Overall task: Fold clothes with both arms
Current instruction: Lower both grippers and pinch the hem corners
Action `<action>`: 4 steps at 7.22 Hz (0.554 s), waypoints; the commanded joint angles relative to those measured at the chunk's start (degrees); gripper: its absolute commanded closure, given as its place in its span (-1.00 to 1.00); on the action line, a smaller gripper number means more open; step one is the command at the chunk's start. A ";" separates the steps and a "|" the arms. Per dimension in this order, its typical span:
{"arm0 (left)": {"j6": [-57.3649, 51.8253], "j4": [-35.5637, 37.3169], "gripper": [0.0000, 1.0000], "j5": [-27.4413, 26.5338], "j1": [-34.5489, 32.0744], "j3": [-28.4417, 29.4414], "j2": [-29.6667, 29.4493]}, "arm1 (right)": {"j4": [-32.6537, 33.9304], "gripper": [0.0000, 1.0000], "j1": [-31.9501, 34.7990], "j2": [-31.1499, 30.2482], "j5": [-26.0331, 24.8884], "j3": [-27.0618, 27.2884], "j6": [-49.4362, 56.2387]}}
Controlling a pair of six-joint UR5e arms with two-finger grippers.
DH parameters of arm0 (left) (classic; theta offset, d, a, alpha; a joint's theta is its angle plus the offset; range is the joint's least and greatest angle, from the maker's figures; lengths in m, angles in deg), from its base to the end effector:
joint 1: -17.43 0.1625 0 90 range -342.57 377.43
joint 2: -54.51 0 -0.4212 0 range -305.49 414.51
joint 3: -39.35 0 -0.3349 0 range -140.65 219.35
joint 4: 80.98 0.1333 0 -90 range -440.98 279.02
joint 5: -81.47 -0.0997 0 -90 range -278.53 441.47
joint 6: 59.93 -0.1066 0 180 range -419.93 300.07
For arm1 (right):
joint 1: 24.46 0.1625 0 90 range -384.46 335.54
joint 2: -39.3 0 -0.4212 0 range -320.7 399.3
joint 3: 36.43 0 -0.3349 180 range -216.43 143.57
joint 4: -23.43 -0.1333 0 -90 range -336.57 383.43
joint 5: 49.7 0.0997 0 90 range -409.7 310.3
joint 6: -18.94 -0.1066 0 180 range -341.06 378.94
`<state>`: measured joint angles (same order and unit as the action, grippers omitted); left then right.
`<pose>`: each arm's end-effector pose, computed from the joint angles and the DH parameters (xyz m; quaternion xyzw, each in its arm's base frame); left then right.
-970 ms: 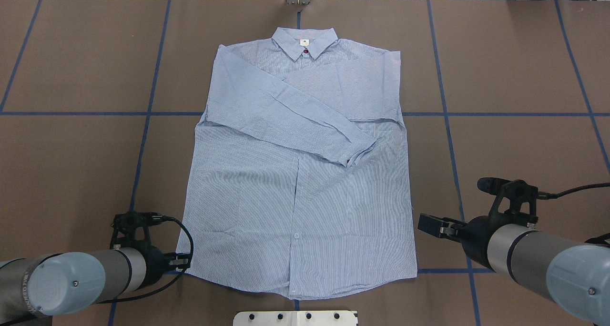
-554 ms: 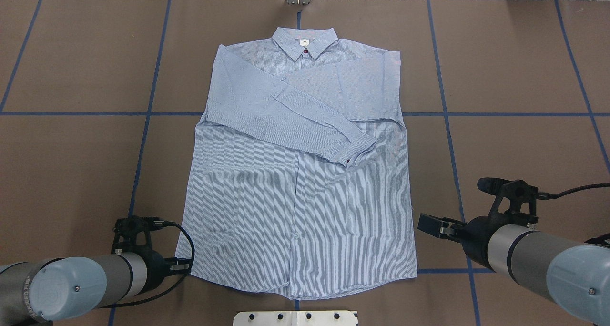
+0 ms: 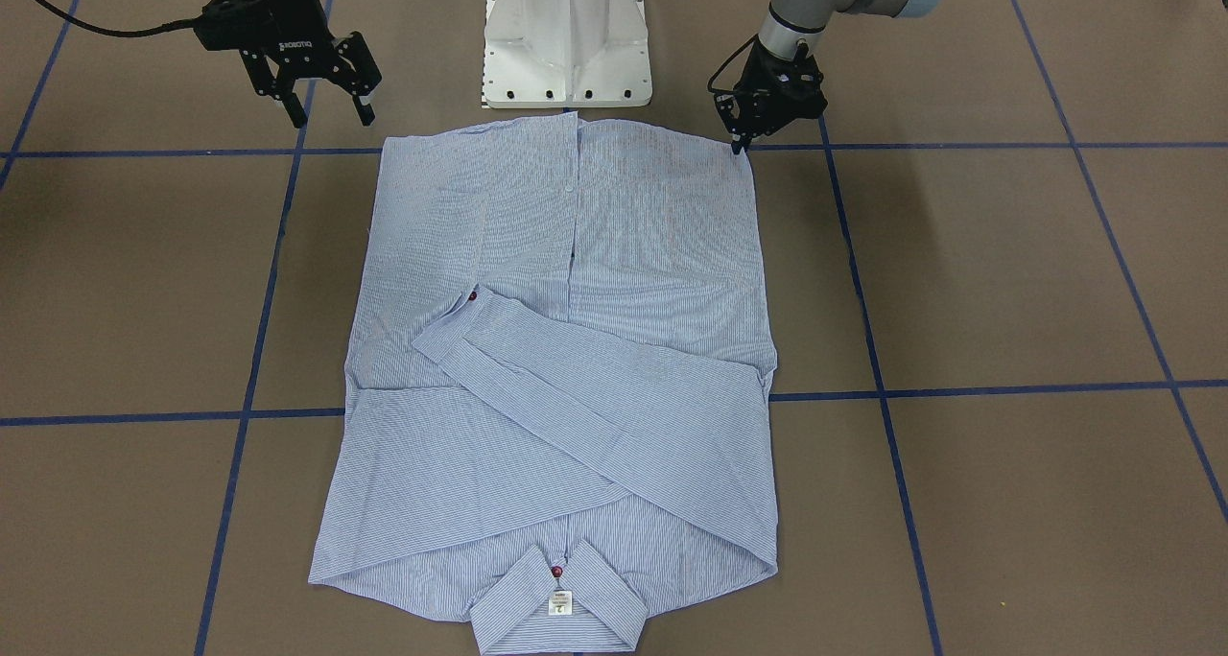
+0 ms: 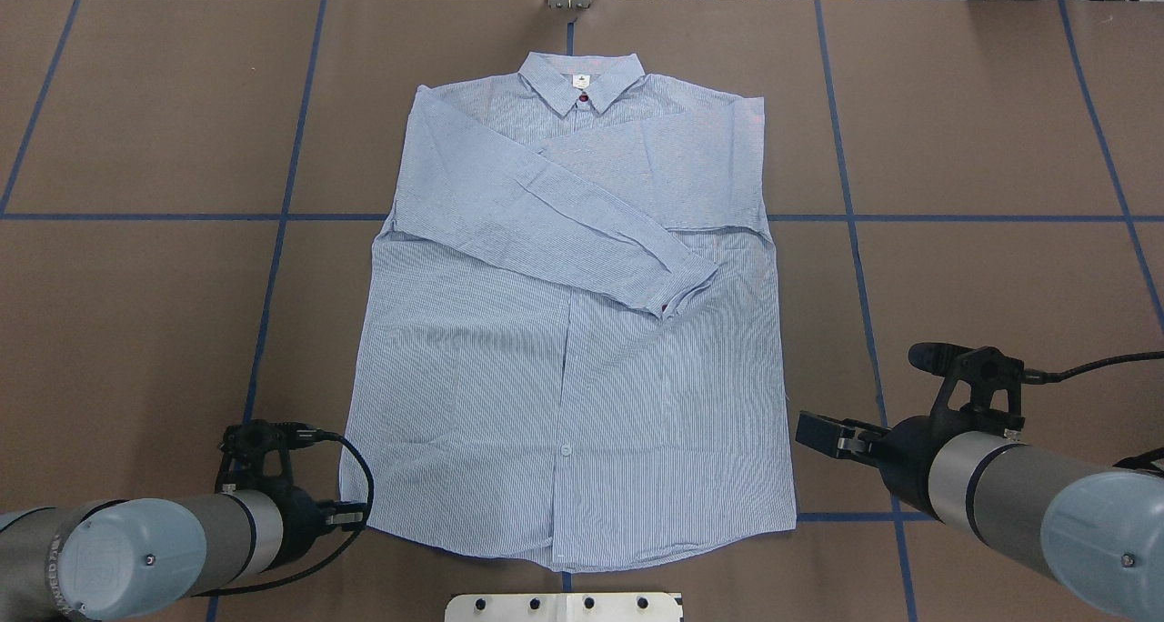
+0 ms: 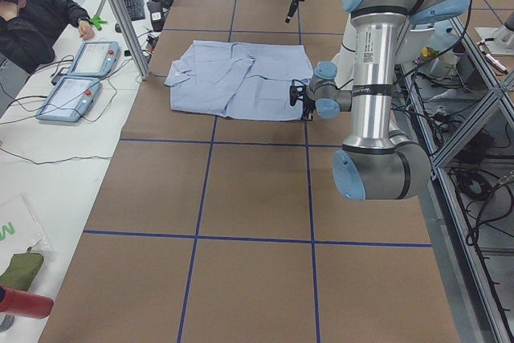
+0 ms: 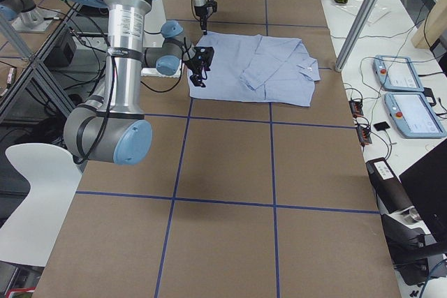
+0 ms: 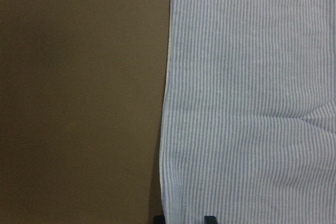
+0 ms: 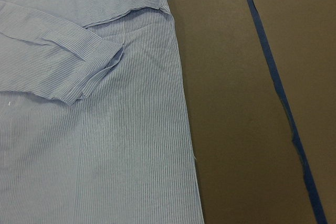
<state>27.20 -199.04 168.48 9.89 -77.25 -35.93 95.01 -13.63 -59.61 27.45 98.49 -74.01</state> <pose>0.4238 -0.1962 0.4106 0.0650 0.4584 -0.0482 0.8851 -0.3125 -0.2196 0.3611 0.1305 -0.4465 0.1568 0.8712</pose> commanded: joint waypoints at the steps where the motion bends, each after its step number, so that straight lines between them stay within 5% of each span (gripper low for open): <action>1: 0.76 0.02 1.00 -0.01 -0.02 -1.42 0.09 | -1.87 -1.00 -1.41 -0.58 -0.15 -0.26 -1.00; 4: 0.76 -0.07 1.00 -0.01 -0.02 -2.84 -0.35 | -1.97 -0.94 -12.20 -2.51 -14.44 -1.05 -12.04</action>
<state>27.95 -199.04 168.47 9.88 -79.82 -36.12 93.00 -21.46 -61.22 18.61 98.01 -81.16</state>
